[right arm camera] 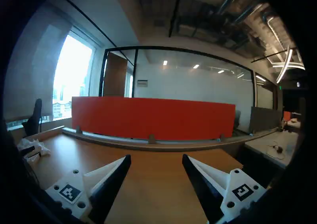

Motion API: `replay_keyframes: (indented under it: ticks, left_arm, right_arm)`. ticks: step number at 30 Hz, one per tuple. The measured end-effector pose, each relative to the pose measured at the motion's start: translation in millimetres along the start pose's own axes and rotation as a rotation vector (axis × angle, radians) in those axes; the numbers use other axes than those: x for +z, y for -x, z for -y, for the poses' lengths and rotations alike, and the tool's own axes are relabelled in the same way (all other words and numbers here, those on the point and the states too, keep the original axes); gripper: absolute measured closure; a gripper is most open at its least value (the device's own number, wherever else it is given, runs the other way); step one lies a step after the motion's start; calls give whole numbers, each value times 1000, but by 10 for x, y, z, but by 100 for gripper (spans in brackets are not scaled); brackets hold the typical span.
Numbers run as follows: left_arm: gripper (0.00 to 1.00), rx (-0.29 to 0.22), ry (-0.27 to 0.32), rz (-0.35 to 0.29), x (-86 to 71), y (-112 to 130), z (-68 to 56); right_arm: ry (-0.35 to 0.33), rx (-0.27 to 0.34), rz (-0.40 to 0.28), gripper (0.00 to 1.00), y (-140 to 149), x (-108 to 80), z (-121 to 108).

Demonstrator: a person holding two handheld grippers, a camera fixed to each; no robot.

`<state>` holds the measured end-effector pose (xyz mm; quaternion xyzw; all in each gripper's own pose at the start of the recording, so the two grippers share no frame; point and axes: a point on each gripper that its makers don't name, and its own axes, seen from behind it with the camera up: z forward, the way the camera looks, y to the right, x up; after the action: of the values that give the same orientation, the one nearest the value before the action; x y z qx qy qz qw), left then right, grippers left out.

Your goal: Fold towel

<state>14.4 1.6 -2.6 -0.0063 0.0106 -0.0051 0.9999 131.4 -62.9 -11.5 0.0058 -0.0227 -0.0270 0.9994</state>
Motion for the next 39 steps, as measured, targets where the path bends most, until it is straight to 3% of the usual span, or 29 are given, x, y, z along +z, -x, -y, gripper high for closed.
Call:
replay_keyframes:
  ticks: [11, 39]
  left_arm:
    - [7, 10, 10, 8, -4, 96, -53]
    - [6, 9, 5, 22, 27, 142, -19]
  right_arm:
    - [3, 0, 1, 0, 39, 26, -30]
    - [6, 19, 11, 0, 144, 92, -135]
